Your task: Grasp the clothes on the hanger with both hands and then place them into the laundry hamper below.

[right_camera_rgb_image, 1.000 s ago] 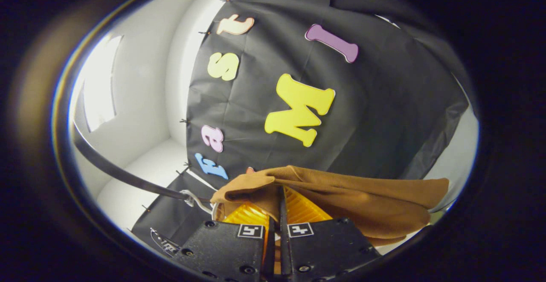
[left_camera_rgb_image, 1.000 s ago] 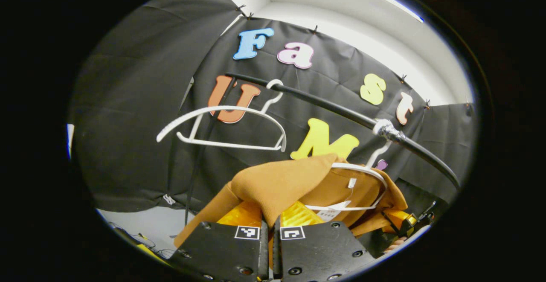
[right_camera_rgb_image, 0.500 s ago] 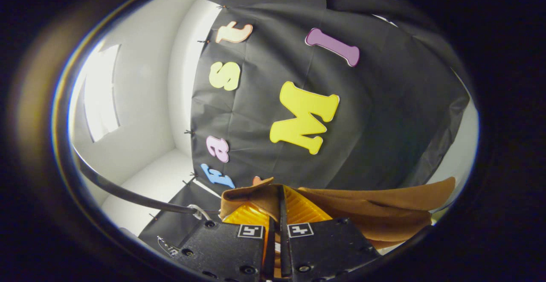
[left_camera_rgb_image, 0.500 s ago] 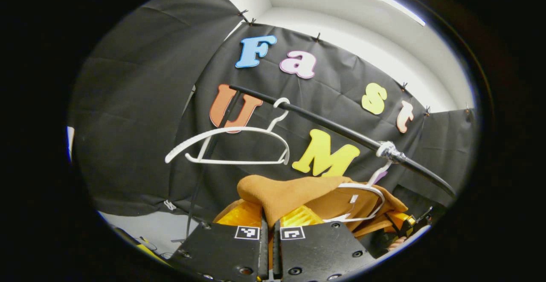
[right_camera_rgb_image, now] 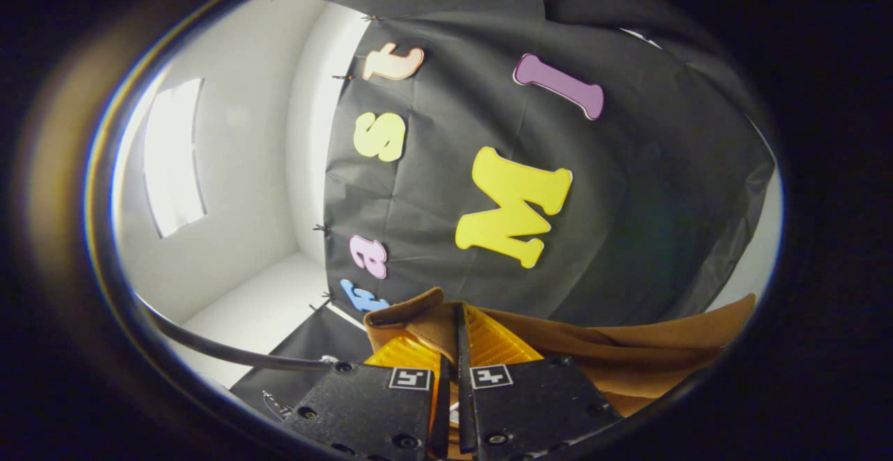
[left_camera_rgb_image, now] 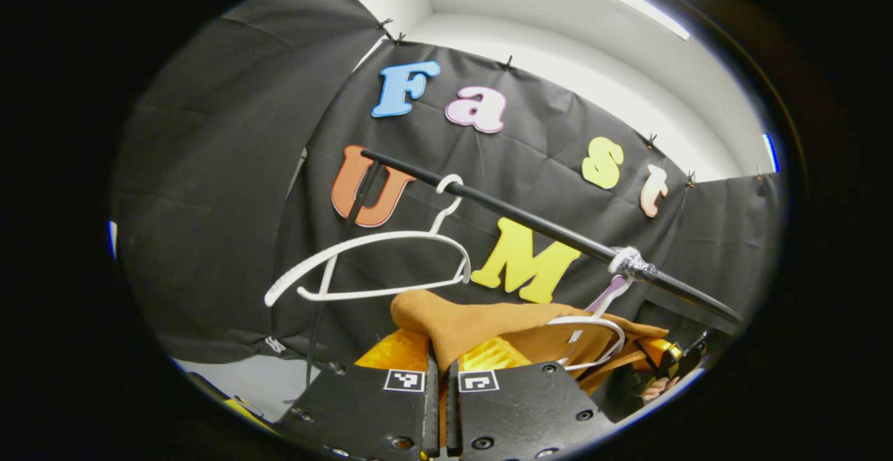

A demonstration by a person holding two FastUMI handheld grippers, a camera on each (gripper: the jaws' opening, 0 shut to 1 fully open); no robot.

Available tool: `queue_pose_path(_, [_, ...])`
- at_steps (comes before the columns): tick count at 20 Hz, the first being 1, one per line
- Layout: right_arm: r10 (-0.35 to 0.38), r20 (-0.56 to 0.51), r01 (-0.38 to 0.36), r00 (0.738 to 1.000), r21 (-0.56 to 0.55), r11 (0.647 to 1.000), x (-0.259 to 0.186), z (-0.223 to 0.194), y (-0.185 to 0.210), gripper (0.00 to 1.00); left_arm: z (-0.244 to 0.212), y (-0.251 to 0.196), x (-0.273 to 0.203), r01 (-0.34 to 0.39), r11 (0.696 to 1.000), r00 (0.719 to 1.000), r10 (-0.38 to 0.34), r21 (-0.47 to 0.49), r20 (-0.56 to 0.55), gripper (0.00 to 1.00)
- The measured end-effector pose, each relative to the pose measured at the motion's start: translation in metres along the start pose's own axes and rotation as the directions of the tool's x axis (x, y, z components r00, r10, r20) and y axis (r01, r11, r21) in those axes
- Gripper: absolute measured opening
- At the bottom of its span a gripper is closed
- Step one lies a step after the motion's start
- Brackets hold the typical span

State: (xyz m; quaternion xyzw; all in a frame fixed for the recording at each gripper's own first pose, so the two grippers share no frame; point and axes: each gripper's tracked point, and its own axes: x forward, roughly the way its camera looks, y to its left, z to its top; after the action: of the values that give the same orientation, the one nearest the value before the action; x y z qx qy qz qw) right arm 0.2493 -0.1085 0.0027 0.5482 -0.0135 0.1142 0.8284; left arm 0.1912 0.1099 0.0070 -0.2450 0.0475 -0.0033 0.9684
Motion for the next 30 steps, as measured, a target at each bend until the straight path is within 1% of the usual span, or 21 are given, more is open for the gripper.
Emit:
queue_pose_path(1, [0.003,0.0,-0.003,1.0,0.002,1.0,0.003,0.001,0.0,0.07,0.002,-0.001,0.002,0.004,1.0,1.0,-0.004,0.007,0.0,0.04])
queue_pose_path(2, [0.003,-0.003,-0.003,1.0,-0.001,1.0,0.005,0.001,0.0,0.04,0.004,-0.001,0.004,0.008,1.0,1.0,-0.008,0.011,-0.001,0.04])
queue_pose_path(3, [0.007,-0.008,-0.007,1.0,-0.006,1.0,0.008,0.003,0.001,0.07,0.007,-0.001,0.005,0.012,1.0,1.0,-0.012,0.014,0.0,0.04])
queue_pose_path(5, [0.01,-0.029,-0.01,1.0,-0.025,1.0,0.013,0.003,0.002,0.07,0.011,-0.002,0.007,0.023,1.0,1.0,-0.023,0.021,0.007,0.04])
queue_pose_path(7, [0.009,-0.085,-0.016,0.996,-0.083,0.996,0.016,-0.001,0.0,0.07,0.015,-0.003,0.011,0.031,0.999,1.0,-0.031,0.016,0.003,0.04])
queue_pose_path(9, [-0.013,-0.099,-0.002,0.995,-0.142,0.99,0.017,0.008,-0.01,0.07,0.016,-0.003,0.014,0.053,0.999,0.999,-0.053,0.012,-0.006,0.04])
queue_pose_path(13, [-0.015,-0.135,-0.011,0.991,-0.189,0.982,0.03,0.008,-0.011,0.07,0.026,0.006,0.026,0.062,0.998,0.998,-0.061,0.031,-0.019,0.04])
queue_pose_path(16, [-0.003,-0.166,-0.029,0.986,-0.188,0.982,0.039,0.01,-0.008,0.07,0.028,0.001,0.028,0.097,0.995,0.995,-0.096,0.028,-0.032,0.04])
queue_pose_path(19, [0.029,-0.194,-0.07,0.981,-0.208,0.976,0.047,0.014,0.003,0.07,0.035,-0.002,0.03,0.119,0.992,0.992,-0.117,0.052,-0.042,0.04])
queue_pose_path(22, [0.069,-0.217,-0.125,0.974,-0.252,0.96,0.054,0.018,0.018,0.07,0.046,-0.007,0.028,0.142,0.988,0.99,-0.141,0.062,-0.03,0.04])
queue_pose_path(23, [0.071,-0.219,-0.129,0.973,-0.264,0.956,0.058,0.02,0.02,0.07,0.051,-0.008,0.029,0.15,0.986,0.989,-0.149,0.068,-0.023,0.04])
queue_pose_path(24, [0.076,-0.229,-0.138,0.97,-0.268,0.953,0.06,0.018,0.023,0.07,0.055,-0.005,0.031,0.148,0.986,0.989,-0.147,0.077,-0.02,0.1])
queue_pose_path(25, [0.079,-0.231,-0.141,0.97,-0.267,0.953,0.063,0.017,0.024,0.07,0.056,-0.004,0.034,0.148,0.986,0.989,-0.146,0.079,-0.024,0.1])
queue_pose_path(26, [0.08,-0.242,-0.145,0.967,-0.267,0.953,0.066,0.015,0.023,0.07,0.059,-0.003,0.037,0.15,0.985,0.989,-0.149,0.083,-0.025,0.04])
queue_pose_path(28, [0.063,-0.261,-0.129,0.963,-0.247,0.96,0.075,0.01,0.012,0.07,0.061,0.0,0.046,0.166,0.981,0.986,-0.163,0.095,-0.037,0.04])
queue_pose_path(29, [0.051,-0.273,-0.118,0.961,-0.233,0.965,0.079,0.007,0.006,0.07,0.061,0.004,0.05,0.172,0.98,0.985,-0.167,0.096,-0.049,0.1])
queue_pose_path(30, [0.037,-0.288,-0.106,0.957,-0.227,0.968,0.082,0.004,0.0,0.07,0.061,0.006,0.054,0.177,0.979,0.983,-0.172,0.097,-0.057,0.1])
